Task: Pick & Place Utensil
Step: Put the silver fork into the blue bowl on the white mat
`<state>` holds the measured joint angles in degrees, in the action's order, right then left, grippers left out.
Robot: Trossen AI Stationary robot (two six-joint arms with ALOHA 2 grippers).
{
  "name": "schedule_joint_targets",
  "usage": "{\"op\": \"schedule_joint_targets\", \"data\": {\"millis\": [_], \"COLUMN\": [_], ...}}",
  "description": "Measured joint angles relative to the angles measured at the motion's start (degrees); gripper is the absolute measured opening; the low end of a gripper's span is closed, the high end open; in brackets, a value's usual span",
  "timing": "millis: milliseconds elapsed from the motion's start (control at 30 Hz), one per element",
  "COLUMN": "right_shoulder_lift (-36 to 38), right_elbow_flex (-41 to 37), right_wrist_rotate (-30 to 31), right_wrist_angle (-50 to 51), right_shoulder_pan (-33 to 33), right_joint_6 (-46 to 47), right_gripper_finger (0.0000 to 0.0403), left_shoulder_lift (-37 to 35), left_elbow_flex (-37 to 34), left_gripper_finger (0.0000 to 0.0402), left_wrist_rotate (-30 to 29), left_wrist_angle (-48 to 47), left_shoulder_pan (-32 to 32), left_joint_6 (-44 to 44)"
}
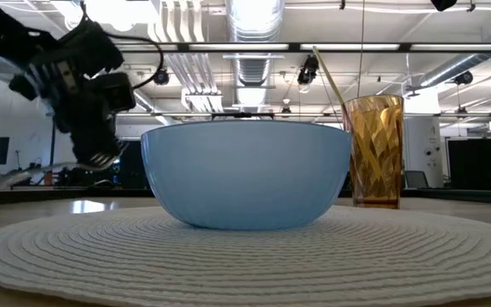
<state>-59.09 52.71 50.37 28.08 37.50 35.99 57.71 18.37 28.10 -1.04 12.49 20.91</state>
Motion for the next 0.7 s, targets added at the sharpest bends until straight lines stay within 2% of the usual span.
{"op": "schedule_joint_targets", "data": {"millis": [300,567,700], "right_shoulder_lift": [0.02,0.04,-0.16], "right_elbow_flex": [0.00,0.00,0.00], "right_wrist_rotate": [-1.42,-5.34,-7.42], "right_wrist_angle": [-0.08,-1.84,-4.04], "right_shoulder_pan": [0.00,0.00,0.02], "right_joint_6": [0.00,0.37,0.48], "right_gripper_finger": [0.0166,0.0166,0.0166], "left_shoulder_lift": [0.00,0.00,-0.04], "left_elbow_flex": [9.25,17.14,18.58], "left_gripper_finger": [0.0000,0.0000,0.0000], "left_wrist_rotate": [-0.32,-9.93,-17.67], "left_wrist_angle": [-0.61,0.42,3.79], "left_shoulder_pan": [-0.29,-3.33,-6.68], "left_joint_6": [4.75,4.21,1.95]}}
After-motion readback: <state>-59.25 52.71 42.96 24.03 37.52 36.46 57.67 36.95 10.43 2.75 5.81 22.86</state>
